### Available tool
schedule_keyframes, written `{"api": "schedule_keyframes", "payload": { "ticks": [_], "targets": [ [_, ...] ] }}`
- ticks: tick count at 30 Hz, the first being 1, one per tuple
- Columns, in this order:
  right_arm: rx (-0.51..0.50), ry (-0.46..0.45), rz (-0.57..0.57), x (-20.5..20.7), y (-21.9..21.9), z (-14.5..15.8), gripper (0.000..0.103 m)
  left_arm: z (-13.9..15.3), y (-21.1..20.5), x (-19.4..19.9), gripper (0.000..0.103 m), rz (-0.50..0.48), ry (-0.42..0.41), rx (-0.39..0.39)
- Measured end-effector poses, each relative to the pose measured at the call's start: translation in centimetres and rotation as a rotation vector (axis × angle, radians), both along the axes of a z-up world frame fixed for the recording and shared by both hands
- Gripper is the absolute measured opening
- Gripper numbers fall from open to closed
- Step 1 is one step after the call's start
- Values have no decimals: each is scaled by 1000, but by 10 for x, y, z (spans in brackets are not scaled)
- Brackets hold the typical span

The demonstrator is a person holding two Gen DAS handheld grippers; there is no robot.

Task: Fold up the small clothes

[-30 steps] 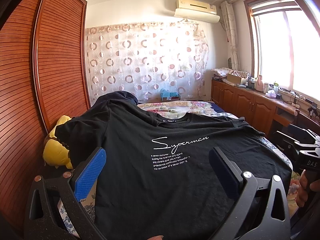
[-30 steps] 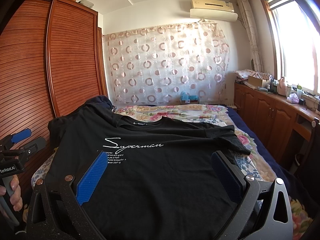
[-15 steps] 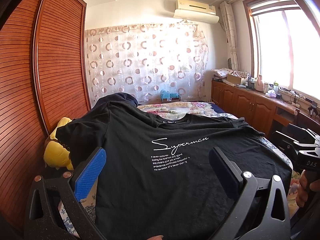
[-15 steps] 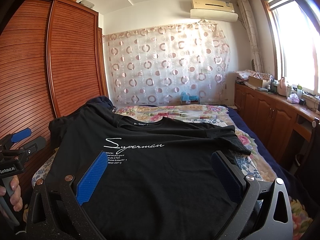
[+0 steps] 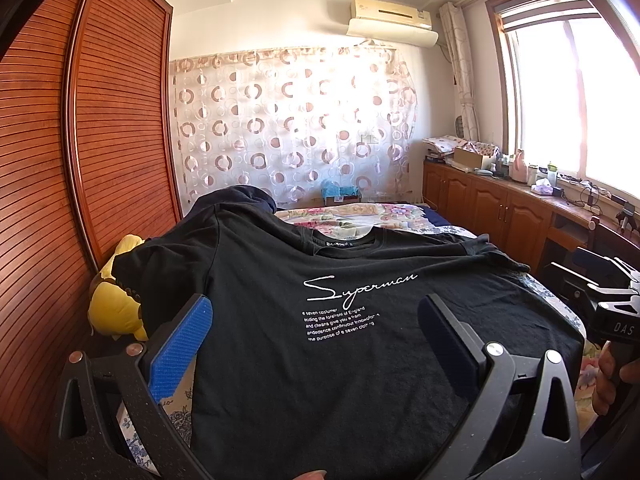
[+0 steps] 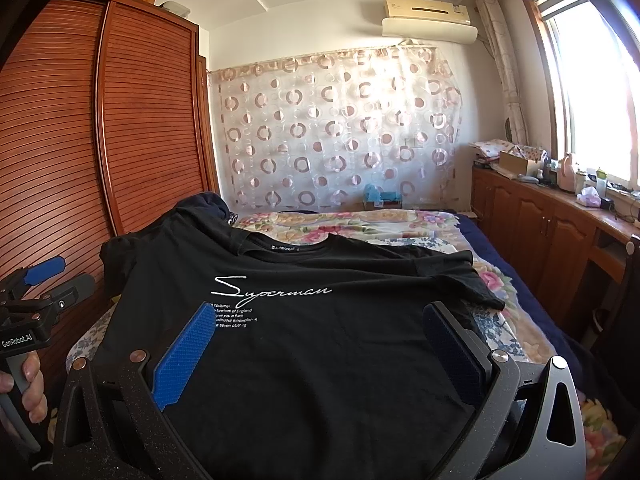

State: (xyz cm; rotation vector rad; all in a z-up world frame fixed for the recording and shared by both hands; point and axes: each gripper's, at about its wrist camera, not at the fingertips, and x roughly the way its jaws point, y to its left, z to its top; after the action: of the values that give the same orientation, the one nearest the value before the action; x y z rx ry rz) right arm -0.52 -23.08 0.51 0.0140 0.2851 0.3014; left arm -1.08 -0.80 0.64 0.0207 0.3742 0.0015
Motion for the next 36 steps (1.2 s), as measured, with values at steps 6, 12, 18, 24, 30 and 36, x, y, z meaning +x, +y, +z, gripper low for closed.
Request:
{"api": "schedule_keyframes", "payload": {
  "ticks": [6,12,18,24,30,36],
  "targets": [
    [1,8,7,2,-3,-3,103,-1,1,1,103,0,8,-5],
    [6,37,42,12,0,-11,103,-13,16,10,103,22,64,-9],
    [-3,64,72,25,4,-18,103,-27,35,16,103,48,102,-17],
    [-21,85,111,38,7,-24,103,-41,56,22,103,67,140,-41],
    [-48,118,191,57,14,-31,103,-51,79,28,103,106,175,-53],
    [-95,155,239,76,20,-35,103,-53,106,33,103,133,190,-46]
  ]
}}
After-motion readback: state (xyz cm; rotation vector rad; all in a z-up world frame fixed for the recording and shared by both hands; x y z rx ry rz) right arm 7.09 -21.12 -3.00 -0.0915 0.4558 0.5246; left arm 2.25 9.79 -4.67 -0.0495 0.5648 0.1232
